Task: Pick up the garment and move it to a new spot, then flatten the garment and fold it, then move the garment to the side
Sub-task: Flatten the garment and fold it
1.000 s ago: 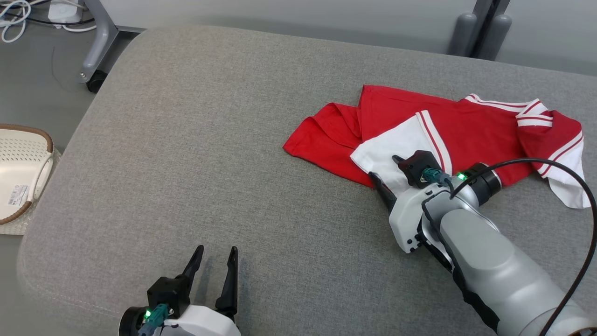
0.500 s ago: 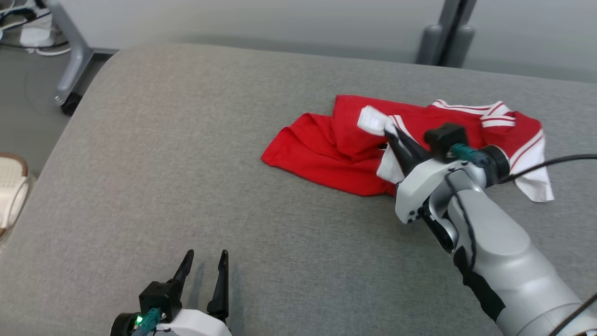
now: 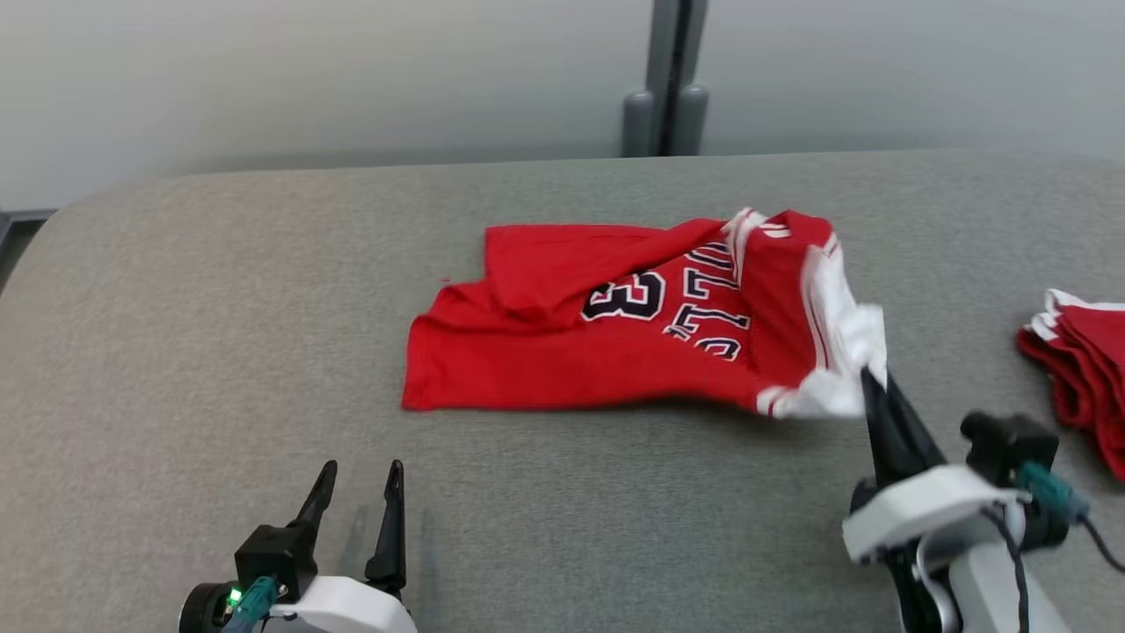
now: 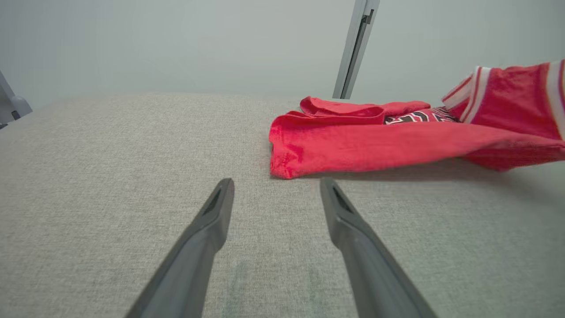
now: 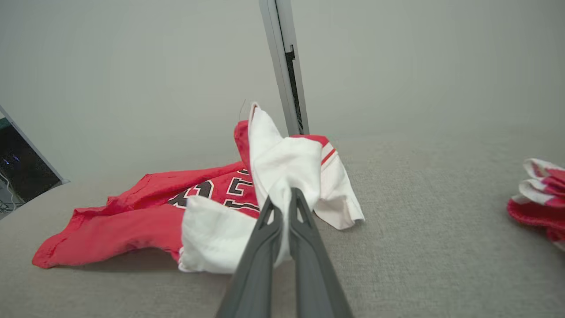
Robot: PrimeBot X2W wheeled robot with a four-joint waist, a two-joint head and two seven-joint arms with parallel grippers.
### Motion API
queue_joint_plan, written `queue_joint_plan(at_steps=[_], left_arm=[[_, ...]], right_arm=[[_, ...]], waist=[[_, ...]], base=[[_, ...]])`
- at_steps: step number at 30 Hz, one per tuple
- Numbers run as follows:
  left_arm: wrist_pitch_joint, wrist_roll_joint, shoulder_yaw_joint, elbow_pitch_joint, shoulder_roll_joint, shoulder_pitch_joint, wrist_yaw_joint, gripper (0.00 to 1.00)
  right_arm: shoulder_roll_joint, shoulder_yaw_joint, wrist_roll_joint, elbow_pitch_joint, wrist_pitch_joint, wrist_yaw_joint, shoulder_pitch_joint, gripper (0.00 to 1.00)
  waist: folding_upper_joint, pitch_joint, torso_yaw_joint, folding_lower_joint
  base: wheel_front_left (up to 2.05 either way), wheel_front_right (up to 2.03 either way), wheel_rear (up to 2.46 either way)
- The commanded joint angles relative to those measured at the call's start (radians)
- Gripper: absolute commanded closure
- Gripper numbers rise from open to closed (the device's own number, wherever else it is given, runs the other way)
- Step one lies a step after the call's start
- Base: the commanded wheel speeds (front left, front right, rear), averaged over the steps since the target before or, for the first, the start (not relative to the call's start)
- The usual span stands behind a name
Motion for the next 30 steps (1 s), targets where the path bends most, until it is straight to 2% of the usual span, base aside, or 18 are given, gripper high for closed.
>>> queue_joint_plan(at_steps=[1, 8, 9, 10, 17, 24, 30], left_arm=[[-0.002, 0.006, 0.008, -0.001, 0.005, 0.003, -0.001, 0.0], [-0.002, 0.025, 0.028, 0.009, 0.005, -0.005, -0.012, 0.0], [-0.002, 0.025, 0.029, 0.01, 0.005, -0.006, -0.012, 0.0], [-0.002, 0.026, 0.03, 0.01, 0.005, -0.007, -0.012, 0.0], [-0.002, 0.033, 0.034, 0.028, 0.005, -0.02, -0.01, 0.0], [-0.002, 0.015, 0.033, 0.091, 0.005, -0.1, -0.011, 0.0], [-0.002, -0.006, 0.044, 0.224, 0.004, -0.189, -0.01, 0.0]], right_arm=[[0.0, -0.002, 0.011, -0.011, -0.005, 0.0, 0.017, 1.0], [-0.003, 0.013, 0.016, 0.003, -0.005, 0.0, 0.128, 0.99], [-0.003, 0.006, 0.018, 0.011, -0.005, 0.0, 0.132, 0.34], [-0.003, -0.004, 0.014, 0.008, -0.005, 0.0, 0.127, 0.0], [-0.002, -0.075, -0.043, -0.076, -0.005, 0.0, 0.112, 0.0], [-0.002, -0.069, -0.035, -0.121, -0.005, 0.0, 0.095, 0.0], [-0.003, -0.076, -0.037, -0.144, -0.005, 0.0, 0.078, 0.0]], waist=[[-0.0001, -0.01, -0.03, 0.0], [-0.0001, -0.011, -0.07, 0.0], [-0.0001, -0.011, -0.073, 0.0], [-0.0001, -0.011, -0.075, 0.0], [-0.0001, 0.004, -0.091, 0.0], [-0.0001, 0.058, -0.123, 0.0], [-0.0001, 0.104, -0.156, 0.0]], base=[[0.0, 0.0, 0.0], [0.0, 0.0, 0.0], [0.0, 0.0, 0.0], [0.0, 0.0, 0.0], [0.0, 0.0, 0.0], [0.0, 0.0, 0.0], [0.0, 0.0, 0.0]])
